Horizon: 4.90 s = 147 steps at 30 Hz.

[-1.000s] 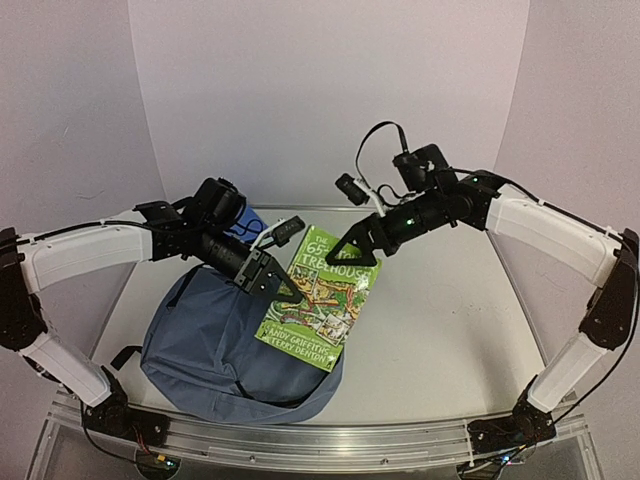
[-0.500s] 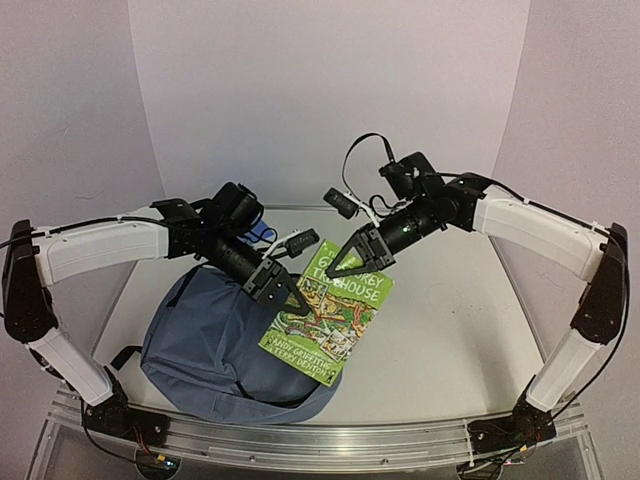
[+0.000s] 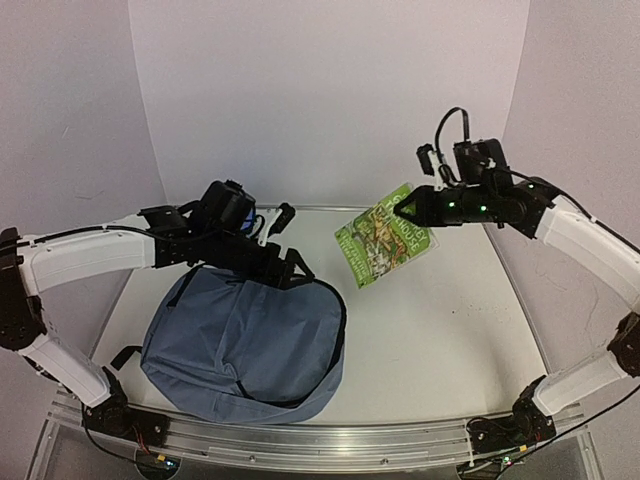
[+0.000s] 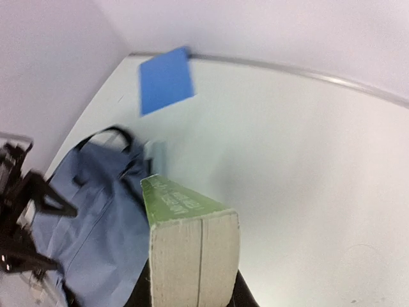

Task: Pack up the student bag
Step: Pick up the book from the center of the board, then place the book in the student bag.

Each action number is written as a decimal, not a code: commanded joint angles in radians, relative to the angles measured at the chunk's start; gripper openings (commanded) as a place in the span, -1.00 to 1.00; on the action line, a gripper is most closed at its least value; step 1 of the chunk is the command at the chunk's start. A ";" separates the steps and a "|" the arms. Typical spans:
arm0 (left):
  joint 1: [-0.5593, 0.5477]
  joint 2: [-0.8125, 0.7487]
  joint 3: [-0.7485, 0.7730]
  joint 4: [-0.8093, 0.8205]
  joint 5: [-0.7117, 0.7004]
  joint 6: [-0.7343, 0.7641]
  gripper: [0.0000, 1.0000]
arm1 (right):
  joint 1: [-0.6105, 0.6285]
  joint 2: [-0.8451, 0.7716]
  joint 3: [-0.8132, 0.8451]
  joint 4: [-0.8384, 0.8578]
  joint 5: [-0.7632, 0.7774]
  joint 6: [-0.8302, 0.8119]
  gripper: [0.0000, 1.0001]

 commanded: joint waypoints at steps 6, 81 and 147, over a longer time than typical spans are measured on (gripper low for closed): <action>-0.172 0.195 0.187 -0.189 -0.553 -0.250 0.99 | 0.009 -0.095 -0.053 0.117 0.391 0.130 -1.00; -0.078 -0.089 0.216 -0.240 -0.237 -0.118 -1.00 | 0.249 0.045 -0.400 0.810 -0.245 0.792 -1.00; 0.248 -0.118 0.041 -0.022 0.076 -0.199 0.94 | 0.379 -0.105 -0.333 0.573 0.731 0.300 0.96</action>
